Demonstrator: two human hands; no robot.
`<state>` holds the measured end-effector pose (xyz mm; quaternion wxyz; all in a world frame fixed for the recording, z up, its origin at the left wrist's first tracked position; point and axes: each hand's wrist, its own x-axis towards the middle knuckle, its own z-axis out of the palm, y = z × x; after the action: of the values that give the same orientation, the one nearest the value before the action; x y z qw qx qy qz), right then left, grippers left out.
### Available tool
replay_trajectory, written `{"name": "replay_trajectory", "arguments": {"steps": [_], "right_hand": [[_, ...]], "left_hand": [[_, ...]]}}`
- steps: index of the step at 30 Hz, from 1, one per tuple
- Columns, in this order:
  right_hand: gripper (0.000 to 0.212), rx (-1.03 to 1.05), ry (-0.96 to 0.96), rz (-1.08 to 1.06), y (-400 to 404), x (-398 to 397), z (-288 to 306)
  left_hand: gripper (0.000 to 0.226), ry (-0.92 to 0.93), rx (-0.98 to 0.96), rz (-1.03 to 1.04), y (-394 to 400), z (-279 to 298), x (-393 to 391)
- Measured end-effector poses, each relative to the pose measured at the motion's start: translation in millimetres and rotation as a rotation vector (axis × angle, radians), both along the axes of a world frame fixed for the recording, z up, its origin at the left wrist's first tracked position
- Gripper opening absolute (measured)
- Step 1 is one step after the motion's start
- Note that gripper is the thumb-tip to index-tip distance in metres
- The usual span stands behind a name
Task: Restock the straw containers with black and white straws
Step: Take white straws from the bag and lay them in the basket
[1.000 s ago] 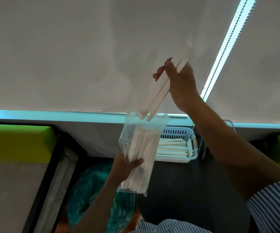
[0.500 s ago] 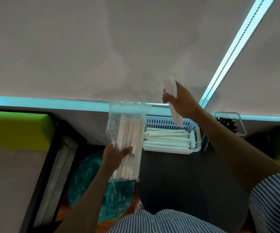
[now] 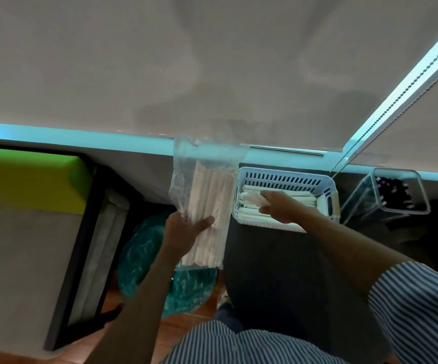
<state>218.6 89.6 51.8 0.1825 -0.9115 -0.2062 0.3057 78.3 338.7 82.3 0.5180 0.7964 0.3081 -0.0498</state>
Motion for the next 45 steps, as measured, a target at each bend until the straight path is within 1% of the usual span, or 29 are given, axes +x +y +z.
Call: {"name": "replay_trajectory", "arguments": {"steps": [5, 10, 14, 18, 21, 24, 26, 29, 32, 35, 37, 38, 39, 40, 42, 43, 44, 45], "right_hand": [[0.015, -0.191, 0.045, 0.036, 1, 2, -34], [0.009, -0.299, 0.071, 0.019, 2, 7, -52], [0.015, -0.357, 0.034, 0.013, 2, 11, -56], [0.018, -0.445, -0.068, 0.063, 7, 11, -57], [0.019, -0.459, -0.134, 0.094, 11, 13, -59], [0.016, -0.475, -0.229, 0.141, 15, 19, -57], [0.015, -0.455, -0.243, 0.132, 17, 23, -55], [0.022, -0.405, -0.247, 0.093, 19, 27, -54], [0.026, -0.302, -0.271, 0.006, 17, 29, -51], [0.03, -0.035, -0.255, -0.27, 21, 31, -38], [0.026, 0.184, -0.204, -0.476, 26, 32, -20], [0.024, 0.29, -0.132, -0.556, 28, 32, -7], [0.023, 0.407, 0.005, -0.621, 29, 29, 6], [0.025, 0.53, 0.196, -0.662, 29, 25, 19], [0.042, 0.738, 0.574, -0.664, 24, 10, 43], [0.05, 0.776, 0.683, -0.633, 21, 2, 49], [0.052, 0.793, 0.741, -0.614, 20, -8, 56], [0.048, 0.818, 0.761, -0.617, 18, -16, 61]], "left_hand": [[0.036, 0.028, -0.008, -0.001, 6, -3, 0], [0.038, 0.043, 0.018, -0.019, 12, -11, -1], [0.033, 0.064, -0.013, -0.029, 13, -15, 0], [0.033, 0.085, -0.029, -0.041, 13, -20, 0], [0.037, 0.086, -0.027, -0.049, 14, -23, -1], [0.039, 0.081, -0.022, -0.071, 13, -23, -3], [0.04, 0.074, -0.02, -0.082, 13, -23, -3], [0.04, 0.065, -0.031, -0.078, 13, -25, -4], [0.042, 0.064, -0.043, -0.084, 11, -25, -3], [0.035, 0.075, -0.089, -0.113, 5, -20, -2], [0.034, 0.083, -0.179, -0.133, -1, -18, -2], [0.035, 0.077, -0.221, -0.145, -5, -15, -1], [0.035, 0.075, -0.256, -0.153, -9, -13, 0], [0.036, 0.073, -0.286, -0.157, -14, -11, 2], [0.036, 0.058, -0.332, -0.154, -25, -6, 7], [0.036, 0.045, -0.345, -0.155, -29, -2, 10], [0.035, 0.027, -0.356, -0.16, -34, 1, 13], [0.035, 0.002, -0.367, -0.168, -39, 4, 16]]}}
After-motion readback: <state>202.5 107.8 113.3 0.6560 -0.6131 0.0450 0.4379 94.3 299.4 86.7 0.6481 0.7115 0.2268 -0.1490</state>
